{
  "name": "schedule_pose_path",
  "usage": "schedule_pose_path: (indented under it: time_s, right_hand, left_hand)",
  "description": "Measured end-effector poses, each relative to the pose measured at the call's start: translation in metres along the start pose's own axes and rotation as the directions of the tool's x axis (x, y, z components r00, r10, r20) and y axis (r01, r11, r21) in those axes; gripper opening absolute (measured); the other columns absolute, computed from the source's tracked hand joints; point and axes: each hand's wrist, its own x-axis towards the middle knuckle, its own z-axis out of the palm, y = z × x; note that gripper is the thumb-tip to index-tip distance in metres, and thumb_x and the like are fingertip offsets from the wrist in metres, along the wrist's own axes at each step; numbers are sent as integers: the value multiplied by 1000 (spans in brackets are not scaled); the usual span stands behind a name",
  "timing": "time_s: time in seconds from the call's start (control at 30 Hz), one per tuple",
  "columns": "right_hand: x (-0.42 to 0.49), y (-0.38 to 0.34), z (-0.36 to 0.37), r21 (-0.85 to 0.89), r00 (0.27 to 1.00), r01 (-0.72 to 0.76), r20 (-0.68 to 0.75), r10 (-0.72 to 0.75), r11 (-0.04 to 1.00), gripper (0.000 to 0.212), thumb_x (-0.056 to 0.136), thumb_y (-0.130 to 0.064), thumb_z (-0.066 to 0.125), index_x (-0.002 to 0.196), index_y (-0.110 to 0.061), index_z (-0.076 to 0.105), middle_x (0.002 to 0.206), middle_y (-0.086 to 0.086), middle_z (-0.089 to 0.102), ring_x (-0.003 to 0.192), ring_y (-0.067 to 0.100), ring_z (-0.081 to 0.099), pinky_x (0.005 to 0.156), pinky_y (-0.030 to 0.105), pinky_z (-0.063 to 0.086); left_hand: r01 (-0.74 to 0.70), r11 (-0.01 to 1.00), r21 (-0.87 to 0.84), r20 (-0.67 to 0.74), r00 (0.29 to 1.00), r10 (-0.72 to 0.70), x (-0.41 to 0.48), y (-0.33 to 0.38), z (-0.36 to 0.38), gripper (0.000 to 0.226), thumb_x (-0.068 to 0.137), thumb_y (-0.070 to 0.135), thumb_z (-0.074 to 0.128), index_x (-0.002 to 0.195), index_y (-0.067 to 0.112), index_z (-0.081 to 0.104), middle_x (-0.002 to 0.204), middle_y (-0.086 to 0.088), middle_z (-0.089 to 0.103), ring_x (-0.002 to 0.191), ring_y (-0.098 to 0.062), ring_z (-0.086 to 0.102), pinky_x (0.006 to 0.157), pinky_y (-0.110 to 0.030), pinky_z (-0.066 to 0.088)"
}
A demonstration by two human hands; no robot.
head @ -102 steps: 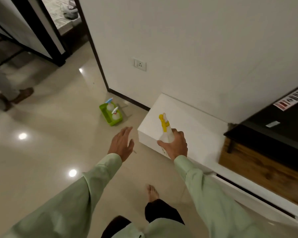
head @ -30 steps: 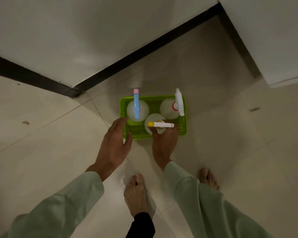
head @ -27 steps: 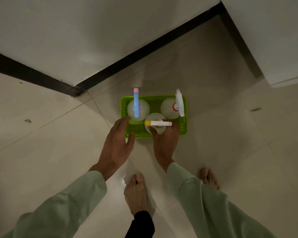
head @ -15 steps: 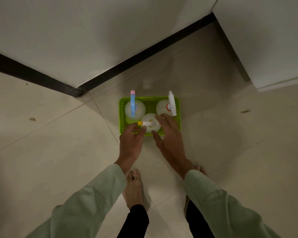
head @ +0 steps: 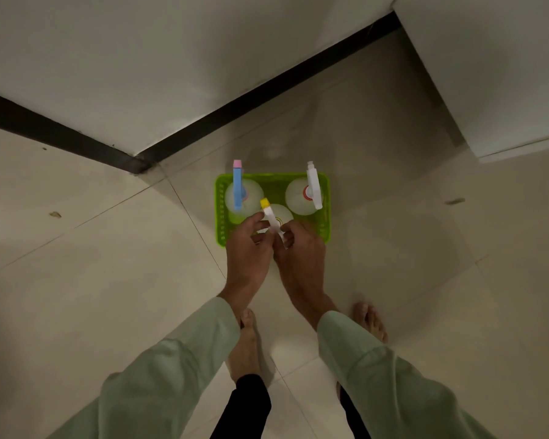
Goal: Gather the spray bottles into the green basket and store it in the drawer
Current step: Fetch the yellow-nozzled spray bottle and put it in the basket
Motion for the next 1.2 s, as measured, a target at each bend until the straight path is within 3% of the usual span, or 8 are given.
schedule_pose_path:
  time_s: [0.13, 0.4, 0.5, 0.57, 0.7, 0.9, 1.07, 1.2]
  right_hand:
    - [0, -1, -1, 20, 999, -37, 4, 37, 999, 12, 85, -15, 74, 81, -9, 65, 74, 7, 62, 63, 20, 50, 58, 34, 39]
    - [6, 5, -10, 147, 989, -132, 79, 122, 980, 15, 87, -17, 73, 79, -6, 66, 70, 7, 69, 64, 26, 65, 62, 48, 54]
    - [10, 8, -24, 140, 987, -59, -137, 79, 988, 6, 86, -15, 65, 89, -10, 67, 82, 6, 66, 68, 22, 62, 65, 43, 54]
    - [20, 10, -35, 102, 959, -45, -274, 71, 994, 18, 86, -21, 62, 101, -11, 64, 94, 6, 61, 74, 19, 57, 67, 39, 50]
    - [50, 13, -46, 24, 979, -93, -177, 96, 995, 37, 92, -37, 66, 117, -12, 56, 102, 8, 62, 90, 26, 59, 73, 34, 46]
    - [82, 9, -38, -172, 997, -73, -4, 73, 982, 29, 95, -35, 59, 108, -10, 61, 87, 14, 71, 82, 36, 65, 69, 41, 50]
    - [86, 10, -30, -203, 996, -81, -63, 70, 976, 24, 95, -26, 56, 104, -5, 63, 85, 22, 69, 80, 42, 62, 63, 34, 33]
    - [84, 11, -28, -207, 997, -64, -63, 52, 976, 25, 96, -27, 55, 108, -7, 63, 84, 20, 69, 79, 41, 63, 63, 37, 40]
  left_hand:
    - [-53, 998, 33, 30, 998, 52, -2, 0, -3, 40, 91, 0, 57, 129, 13, 62, 102, 12, 67, 80, 20, 61, 69, -1, 46]
    - [-79, 994, 72, 78, 994, 73, -2, 3, -4, 38, 92, 2, 58, 127, 15, 63, 114, 7, 68, 91, 1, 65, 77, -3, 46]
    - [-86, 988, 125, -141, 985, 103, -2, 5, -10, 19, 92, 12, 60, 108, 16, 71, 94, 7, 71, 83, -10, 69, 74, -18, 54]
    - [-90, 983, 158, -313, 940, 137, 3, 9, -18, 9, 90, 22, 63, 95, 18, 69, 80, 10, 68, 74, -13, 69, 69, -32, 57]
    - [-104, 951, 291, -336, 920, 203, 26, 19, -29, 32, 85, 40, 68, 105, 17, 58, 95, 0, 64, 82, -24, 65, 76, -46, 55]
    - [-87, 853, 515, -193, 958, 214, 61, 21, -31, 43, 88, 46, 64, 115, 13, 58, 103, -10, 68, 99, -30, 60, 81, -37, 41]
    - [-136, 811, 569, -187, 939, 289, 74, 22, -31, 30, 90, 35, 65, 105, 9, 64, 95, -12, 70, 76, -18, 42, 72, -28, 26]
    - [-209, 787, 580, -164, 917, 365, 74, 17, -35, 27, 91, 32, 65, 102, 7, 64, 78, -3, 65, 58, -9, 36, 72, -27, 26]
